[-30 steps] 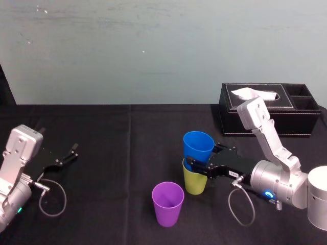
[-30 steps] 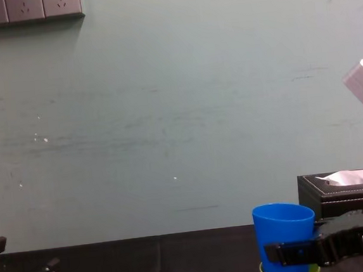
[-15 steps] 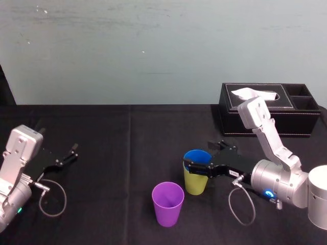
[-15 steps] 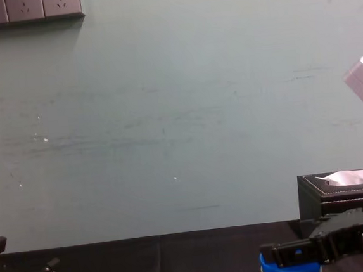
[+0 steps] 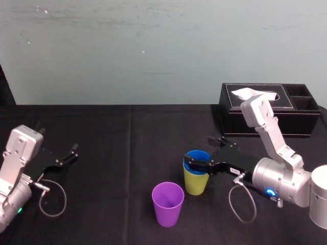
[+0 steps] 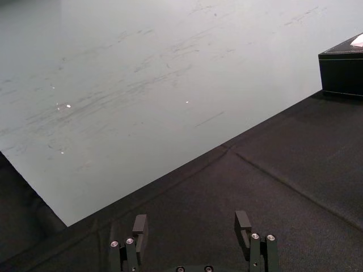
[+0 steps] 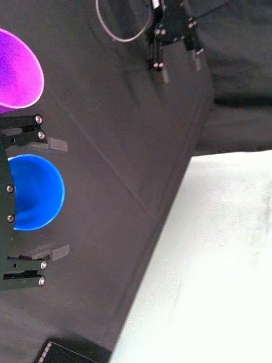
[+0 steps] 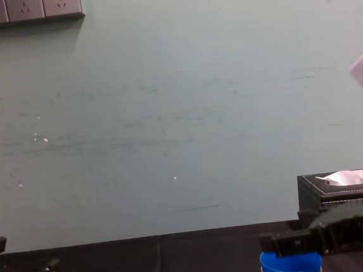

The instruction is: Stack the three plastic cups sequentially using one hand.

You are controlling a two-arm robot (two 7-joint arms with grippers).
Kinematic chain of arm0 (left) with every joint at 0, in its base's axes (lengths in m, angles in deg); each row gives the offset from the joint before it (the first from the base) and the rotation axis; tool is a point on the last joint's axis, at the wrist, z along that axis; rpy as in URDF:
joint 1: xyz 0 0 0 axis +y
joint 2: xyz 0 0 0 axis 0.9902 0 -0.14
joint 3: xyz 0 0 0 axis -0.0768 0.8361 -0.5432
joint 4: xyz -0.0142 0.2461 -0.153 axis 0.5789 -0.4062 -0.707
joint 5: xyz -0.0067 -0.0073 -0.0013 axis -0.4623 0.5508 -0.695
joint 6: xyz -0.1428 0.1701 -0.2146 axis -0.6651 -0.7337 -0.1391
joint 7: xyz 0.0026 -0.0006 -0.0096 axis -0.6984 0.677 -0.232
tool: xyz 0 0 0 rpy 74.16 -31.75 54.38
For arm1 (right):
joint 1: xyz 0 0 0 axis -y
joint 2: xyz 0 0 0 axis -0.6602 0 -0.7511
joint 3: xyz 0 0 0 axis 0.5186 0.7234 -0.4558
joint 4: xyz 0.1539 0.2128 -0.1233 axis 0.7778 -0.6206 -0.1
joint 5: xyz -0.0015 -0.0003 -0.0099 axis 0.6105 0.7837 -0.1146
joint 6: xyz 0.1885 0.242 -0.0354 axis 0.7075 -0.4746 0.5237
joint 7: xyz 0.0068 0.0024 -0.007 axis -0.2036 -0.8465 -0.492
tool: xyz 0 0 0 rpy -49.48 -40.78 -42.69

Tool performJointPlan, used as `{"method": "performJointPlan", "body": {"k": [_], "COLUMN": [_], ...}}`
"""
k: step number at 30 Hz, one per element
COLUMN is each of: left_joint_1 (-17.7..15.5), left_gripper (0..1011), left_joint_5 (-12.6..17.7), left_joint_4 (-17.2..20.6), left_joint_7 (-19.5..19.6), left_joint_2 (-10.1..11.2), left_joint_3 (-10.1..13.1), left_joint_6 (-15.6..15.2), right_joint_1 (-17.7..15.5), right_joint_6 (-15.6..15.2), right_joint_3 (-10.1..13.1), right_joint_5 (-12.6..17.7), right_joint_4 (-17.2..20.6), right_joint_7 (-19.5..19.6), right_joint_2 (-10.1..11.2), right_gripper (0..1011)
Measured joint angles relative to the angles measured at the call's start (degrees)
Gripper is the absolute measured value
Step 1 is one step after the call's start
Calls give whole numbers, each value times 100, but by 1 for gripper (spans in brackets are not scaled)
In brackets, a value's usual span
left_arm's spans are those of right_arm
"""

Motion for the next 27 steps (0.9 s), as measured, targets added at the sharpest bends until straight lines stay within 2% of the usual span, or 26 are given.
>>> {"method": "performJointPlan", "body": {"k": [6,11,17,21,27], "left_joint_1": [0,0,0,0,0], "left_gripper": [1000,1000,1000,1000,1000], "left_joint_5": [0,0,0,0,0], "left_joint_4": [0,0,0,0,0], "left_joint_7": [0,0,0,0,0], "left_joint_2": [0,0,0,0,0], "left_joint_3": [0,0,0,0,0], "left_joint_6": [0,0,0,0,0], "right_joint_1": [-164,-334,-696,-1102,-1610], "right_joint_6": [288,341,181,38,-11], "right_joint_3": [110,192,342,504,549], "right_joint_5": [-3,47,205,405,592], "right_joint_4": [253,519,981,1322,1662], "right_joint_7": [12,6,-18,-22,-136], "right_joint_2": [74,191,474,751,1130], "right_gripper": [1003,1003,1003,1003,1003]}}
